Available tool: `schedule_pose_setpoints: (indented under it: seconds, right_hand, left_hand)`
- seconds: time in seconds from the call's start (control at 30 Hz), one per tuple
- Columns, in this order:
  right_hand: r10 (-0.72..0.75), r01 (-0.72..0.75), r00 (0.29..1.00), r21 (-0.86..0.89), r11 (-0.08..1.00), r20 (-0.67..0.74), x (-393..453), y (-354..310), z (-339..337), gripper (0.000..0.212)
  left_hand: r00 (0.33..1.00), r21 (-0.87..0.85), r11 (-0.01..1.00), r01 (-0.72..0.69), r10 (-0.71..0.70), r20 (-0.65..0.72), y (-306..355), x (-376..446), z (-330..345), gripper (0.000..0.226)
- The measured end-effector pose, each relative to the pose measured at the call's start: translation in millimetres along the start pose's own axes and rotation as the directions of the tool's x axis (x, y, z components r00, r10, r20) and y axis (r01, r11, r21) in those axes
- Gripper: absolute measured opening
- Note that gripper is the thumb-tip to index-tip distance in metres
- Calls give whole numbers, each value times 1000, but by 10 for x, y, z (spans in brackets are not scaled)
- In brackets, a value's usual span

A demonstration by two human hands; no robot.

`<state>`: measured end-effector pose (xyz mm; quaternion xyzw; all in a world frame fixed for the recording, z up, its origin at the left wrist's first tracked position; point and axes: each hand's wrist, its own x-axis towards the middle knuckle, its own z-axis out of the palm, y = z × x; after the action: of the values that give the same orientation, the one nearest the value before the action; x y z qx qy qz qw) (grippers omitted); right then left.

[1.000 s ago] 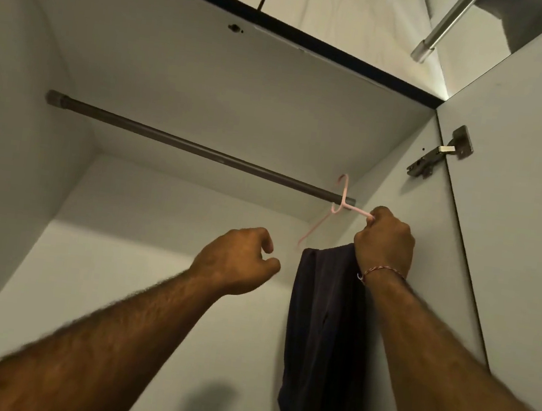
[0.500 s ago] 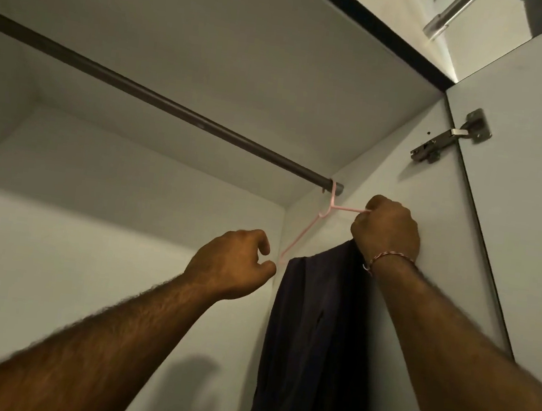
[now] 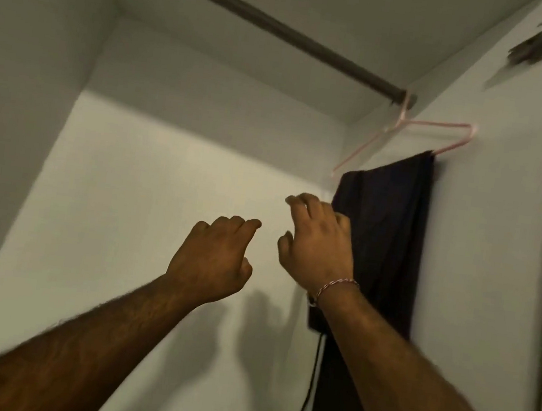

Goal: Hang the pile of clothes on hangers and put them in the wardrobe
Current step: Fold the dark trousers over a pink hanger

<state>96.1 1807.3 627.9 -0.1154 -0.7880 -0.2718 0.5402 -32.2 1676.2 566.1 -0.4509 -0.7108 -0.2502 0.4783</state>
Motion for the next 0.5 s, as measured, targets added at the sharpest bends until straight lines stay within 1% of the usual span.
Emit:
schedule_pose_setpoints:
  seconds: [0.07, 0.13, 0.2, 0.27, 0.33, 0.43, 0.5]
  right_hand:
    - [-49, 41, 998, 159, 986, 47, -471, -446, 150, 58]
    - [-78, 51, 994, 323, 945, 72, -980, -898, 224, 58]
    - [-113, 40, 987, 500, 865, 117, -1551, -1411, 183, 58]
    - [-189, 48, 969, 624, 780, 161, -2146, -1925, 41, 57]
    - [-291, 64, 938, 732, 678, 188, -2760, -2483, -253, 58]
    - [-446, 65, 871, 852, 520, 206, -3617, -3257, -825, 59]
    - [-563, 89, 809, 910, 404, 171, -4113, -3782, -1307, 57]
  left_hand:
    - [996, 14, 996, 89, -89, -5, -114, -695, -111, 67]
    - [984, 35, 983, 180, -180, -8, -175, -1435, -287, 70]
    - [953, 80, 951, 299, -302, 33, -172, -2243, -525, 73]
    - [912, 112, 914, 389, -400, 88, -113, -3076, -793, 75]
    - [851, 164, 864, 476, -500, 160, 27, -3936, -1183, 77]
    - [749, 263, 763, 591, -640, 173, 337, -5108, -1821, 80]
    - [637, 343, 647, 681, -754, 156, 644, -5852, -2323, 78]
